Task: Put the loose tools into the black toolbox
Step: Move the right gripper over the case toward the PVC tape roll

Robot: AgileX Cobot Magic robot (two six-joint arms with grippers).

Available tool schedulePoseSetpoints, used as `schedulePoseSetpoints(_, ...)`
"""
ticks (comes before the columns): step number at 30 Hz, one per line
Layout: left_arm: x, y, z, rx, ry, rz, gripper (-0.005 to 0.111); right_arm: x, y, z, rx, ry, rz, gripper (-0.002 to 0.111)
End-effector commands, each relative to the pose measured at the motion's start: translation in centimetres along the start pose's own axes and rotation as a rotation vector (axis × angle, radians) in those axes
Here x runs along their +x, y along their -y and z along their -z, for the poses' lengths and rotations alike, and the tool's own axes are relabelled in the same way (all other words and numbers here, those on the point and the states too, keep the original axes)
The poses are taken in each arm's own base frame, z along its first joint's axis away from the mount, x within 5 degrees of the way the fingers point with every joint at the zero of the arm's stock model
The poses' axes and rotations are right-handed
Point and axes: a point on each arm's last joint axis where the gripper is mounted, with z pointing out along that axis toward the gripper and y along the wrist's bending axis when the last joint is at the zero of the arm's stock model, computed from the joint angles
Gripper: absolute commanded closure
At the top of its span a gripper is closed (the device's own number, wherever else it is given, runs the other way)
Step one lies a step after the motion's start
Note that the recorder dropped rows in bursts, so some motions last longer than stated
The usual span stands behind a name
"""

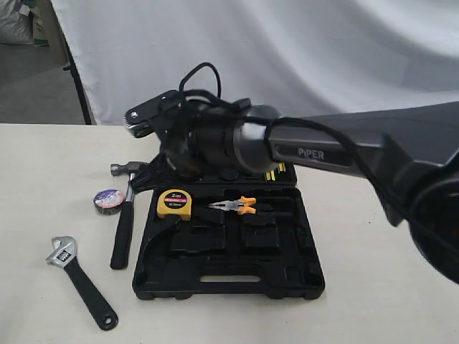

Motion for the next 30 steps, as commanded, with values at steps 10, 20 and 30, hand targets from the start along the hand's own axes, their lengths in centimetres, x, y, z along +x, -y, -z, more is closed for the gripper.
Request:
schedulePoseSetpoints(10, -0.2, -0.1, 0.0, -0.021, 0.02, 0.0, 0.106, -3.2, -1.2, -1.8, -0.599, -0.119, -0.014, 0.109)
schedulePoseSetpoints(20, -0.2, -0.1, 0.0, -0.021, 0.02, 0.0, 0.106, -2.6, -3.9, -5.1, -0.525, 0.031, -0.014, 0.069)
schedulePoseSetpoints(30, -0.2, -0.1, 0.0, -0.021, 0.02, 0.0, 0.106, -0.6, -6.4, -7.9, -0.497, 0.113, 0.146, 0.01)
